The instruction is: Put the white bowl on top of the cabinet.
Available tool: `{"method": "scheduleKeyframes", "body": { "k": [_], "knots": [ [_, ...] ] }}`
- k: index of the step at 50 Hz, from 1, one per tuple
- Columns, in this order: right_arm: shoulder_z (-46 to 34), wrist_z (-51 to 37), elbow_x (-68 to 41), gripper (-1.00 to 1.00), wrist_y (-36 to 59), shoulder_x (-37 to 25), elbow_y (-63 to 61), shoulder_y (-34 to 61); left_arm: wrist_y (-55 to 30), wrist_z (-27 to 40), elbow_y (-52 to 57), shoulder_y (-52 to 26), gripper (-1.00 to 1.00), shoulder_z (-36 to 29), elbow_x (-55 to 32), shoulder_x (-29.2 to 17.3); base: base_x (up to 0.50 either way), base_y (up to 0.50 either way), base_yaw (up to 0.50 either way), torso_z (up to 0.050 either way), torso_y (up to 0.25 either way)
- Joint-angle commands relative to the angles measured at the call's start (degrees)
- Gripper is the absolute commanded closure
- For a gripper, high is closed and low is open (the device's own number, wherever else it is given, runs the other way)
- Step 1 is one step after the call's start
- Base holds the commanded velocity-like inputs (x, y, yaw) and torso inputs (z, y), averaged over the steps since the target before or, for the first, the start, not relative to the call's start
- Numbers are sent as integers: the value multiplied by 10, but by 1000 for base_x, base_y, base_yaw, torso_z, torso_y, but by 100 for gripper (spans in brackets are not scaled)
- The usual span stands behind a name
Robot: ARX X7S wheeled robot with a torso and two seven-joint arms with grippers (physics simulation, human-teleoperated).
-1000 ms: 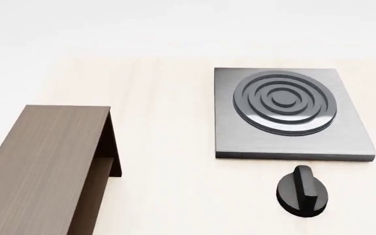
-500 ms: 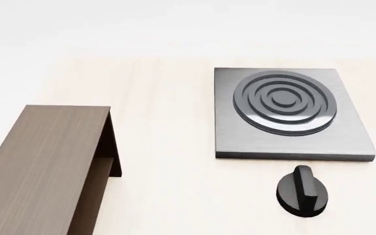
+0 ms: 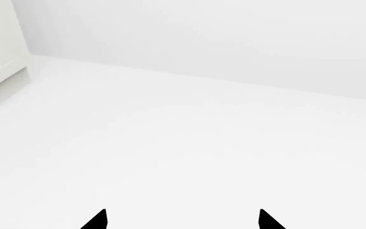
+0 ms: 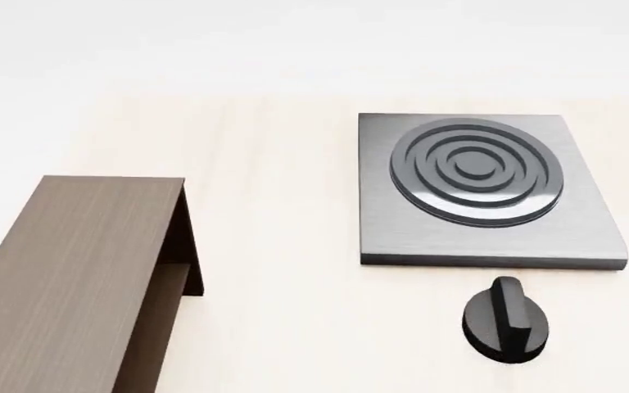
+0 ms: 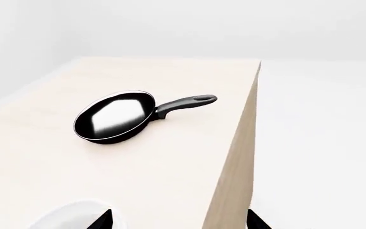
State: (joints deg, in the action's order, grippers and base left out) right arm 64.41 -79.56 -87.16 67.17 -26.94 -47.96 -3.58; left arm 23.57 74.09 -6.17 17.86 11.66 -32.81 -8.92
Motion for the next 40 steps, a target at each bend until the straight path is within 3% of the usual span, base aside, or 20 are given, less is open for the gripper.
{"method": "scheduleKeyframes", "body": {
  "k": [1,22,31,34,40],
  "knots": [
    [-23,-38,-44,-100,1,-18,14,11,0,0,-1,-1,-100,-1,0,0,0,0,0,0,0],
    [-150,-100,-96,-100,-3,-59,117,77,1,0,-4,-2,-100,-3,-2,-1,0,0,0,0,0],
    [-254,-104,-145,-100,-207,-155,147,-12,2,0,-4,-2,-100,-4,-1,-1,0,0,0,0,0],
    [-305,-104,-165,-100,-303,-212,158,-62,1,1,-4,-2,-100,-5,-1,-2,0,0,0,0,0],
    [-331,-88,-185,-100,-327,-213,177,-40,1,2,-5,-2,-100,-5,0,-2,0,0,0,0,0]
  ]
}}
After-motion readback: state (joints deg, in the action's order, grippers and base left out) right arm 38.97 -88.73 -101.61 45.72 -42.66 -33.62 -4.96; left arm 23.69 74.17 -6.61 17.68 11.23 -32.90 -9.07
